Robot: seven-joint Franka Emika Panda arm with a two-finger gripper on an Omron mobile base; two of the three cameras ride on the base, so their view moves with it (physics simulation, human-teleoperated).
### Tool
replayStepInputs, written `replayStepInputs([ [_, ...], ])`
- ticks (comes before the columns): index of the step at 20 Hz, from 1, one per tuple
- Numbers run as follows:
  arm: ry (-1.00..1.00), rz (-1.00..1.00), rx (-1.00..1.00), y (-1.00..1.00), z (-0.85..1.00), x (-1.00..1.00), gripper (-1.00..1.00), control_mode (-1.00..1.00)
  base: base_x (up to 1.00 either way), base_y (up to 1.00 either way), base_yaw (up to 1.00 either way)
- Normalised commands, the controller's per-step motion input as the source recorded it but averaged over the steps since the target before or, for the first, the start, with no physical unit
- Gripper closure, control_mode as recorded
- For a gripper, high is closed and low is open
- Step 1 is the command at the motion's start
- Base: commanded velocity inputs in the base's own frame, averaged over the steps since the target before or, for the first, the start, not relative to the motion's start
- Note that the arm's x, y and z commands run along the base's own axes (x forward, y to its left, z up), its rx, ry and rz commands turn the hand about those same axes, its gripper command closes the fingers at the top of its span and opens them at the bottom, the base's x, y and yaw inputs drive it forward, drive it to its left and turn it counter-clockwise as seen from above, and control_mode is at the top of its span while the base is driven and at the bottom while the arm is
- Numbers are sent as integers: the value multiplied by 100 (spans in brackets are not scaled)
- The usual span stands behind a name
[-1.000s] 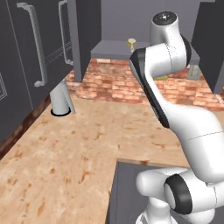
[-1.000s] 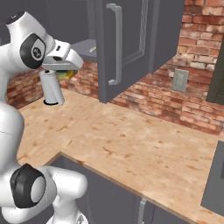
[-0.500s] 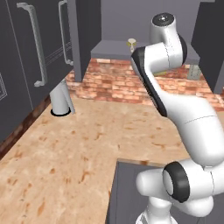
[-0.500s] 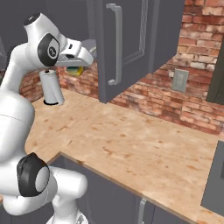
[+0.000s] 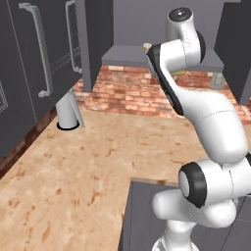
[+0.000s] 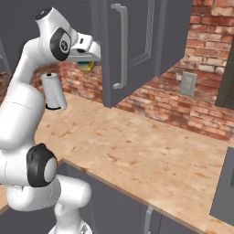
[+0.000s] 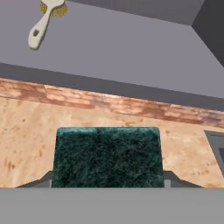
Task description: Pick up the dish brush and sponge from the sink, and place them back in the cabinet, and close the cabinet doors.
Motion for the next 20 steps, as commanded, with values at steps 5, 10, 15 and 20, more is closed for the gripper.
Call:
replayStepInputs([
  [5, 0, -1, 0, -17, 10, 40, 100, -100, 0, 0, 0],
  [10, 0, 0, 0, -20, 1, 42, 100, -100, 0, 0, 0],
  [15, 0, 0, 0, -19, 0, 44, 100, -100, 0, 0, 0],
  [20, 0, 0, 0, -16, 0, 39, 100, -100, 0, 0, 0],
])
